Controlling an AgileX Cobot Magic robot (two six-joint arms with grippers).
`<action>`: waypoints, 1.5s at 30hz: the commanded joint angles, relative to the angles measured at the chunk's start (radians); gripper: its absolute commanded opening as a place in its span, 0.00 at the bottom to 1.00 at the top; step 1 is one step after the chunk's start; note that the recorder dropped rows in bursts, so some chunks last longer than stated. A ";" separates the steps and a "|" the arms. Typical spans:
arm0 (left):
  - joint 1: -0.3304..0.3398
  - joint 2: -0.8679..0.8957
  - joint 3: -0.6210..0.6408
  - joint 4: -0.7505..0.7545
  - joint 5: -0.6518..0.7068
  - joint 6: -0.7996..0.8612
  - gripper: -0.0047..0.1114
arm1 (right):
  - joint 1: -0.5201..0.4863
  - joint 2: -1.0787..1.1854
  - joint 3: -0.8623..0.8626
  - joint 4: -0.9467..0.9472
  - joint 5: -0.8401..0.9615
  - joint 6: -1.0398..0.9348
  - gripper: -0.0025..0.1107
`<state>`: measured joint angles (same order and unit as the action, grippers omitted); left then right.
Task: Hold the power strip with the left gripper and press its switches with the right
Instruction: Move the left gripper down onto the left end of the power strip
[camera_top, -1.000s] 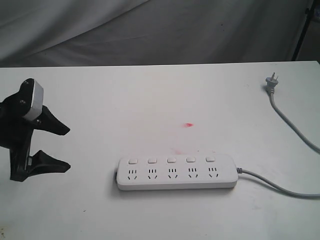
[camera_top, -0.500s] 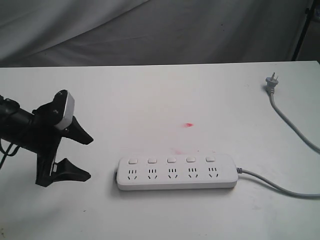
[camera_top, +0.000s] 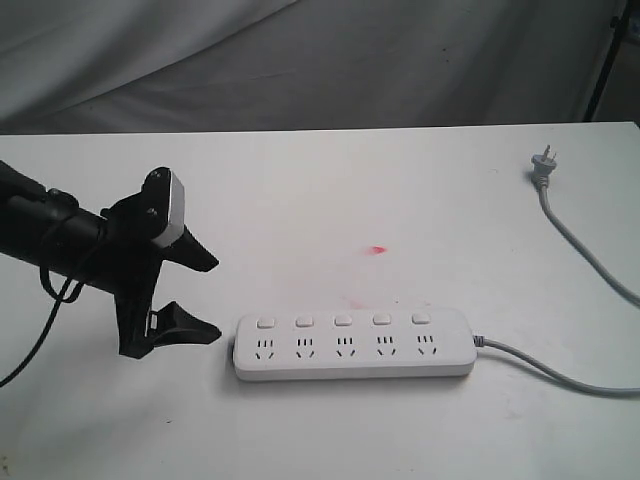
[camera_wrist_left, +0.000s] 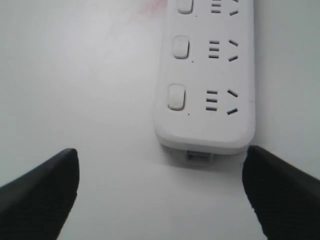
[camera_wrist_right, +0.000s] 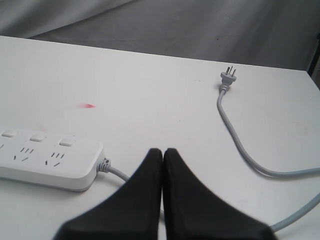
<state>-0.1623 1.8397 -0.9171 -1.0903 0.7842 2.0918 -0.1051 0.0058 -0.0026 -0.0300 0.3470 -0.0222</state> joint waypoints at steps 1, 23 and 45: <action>-0.005 0.050 -0.031 -0.050 0.076 0.001 0.75 | 0.003 -0.006 0.003 -0.009 -0.001 0.001 0.02; -0.156 0.155 -0.031 -0.053 -0.107 0.001 0.75 | 0.003 -0.006 0.003 -0.009 -0.001 0.001 0.02; -0.156 0.155 -0.031 -0.057 -0.126 0.001 0.12 | 0.003 -0.006 0.003 -0.009 -0.001 0.001 0.02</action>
<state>-0.3139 1.9921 -0.9426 -1.1357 0.6759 2.0918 -0.1051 0.0058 -0.0026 -0.0300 0.3470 -0.0222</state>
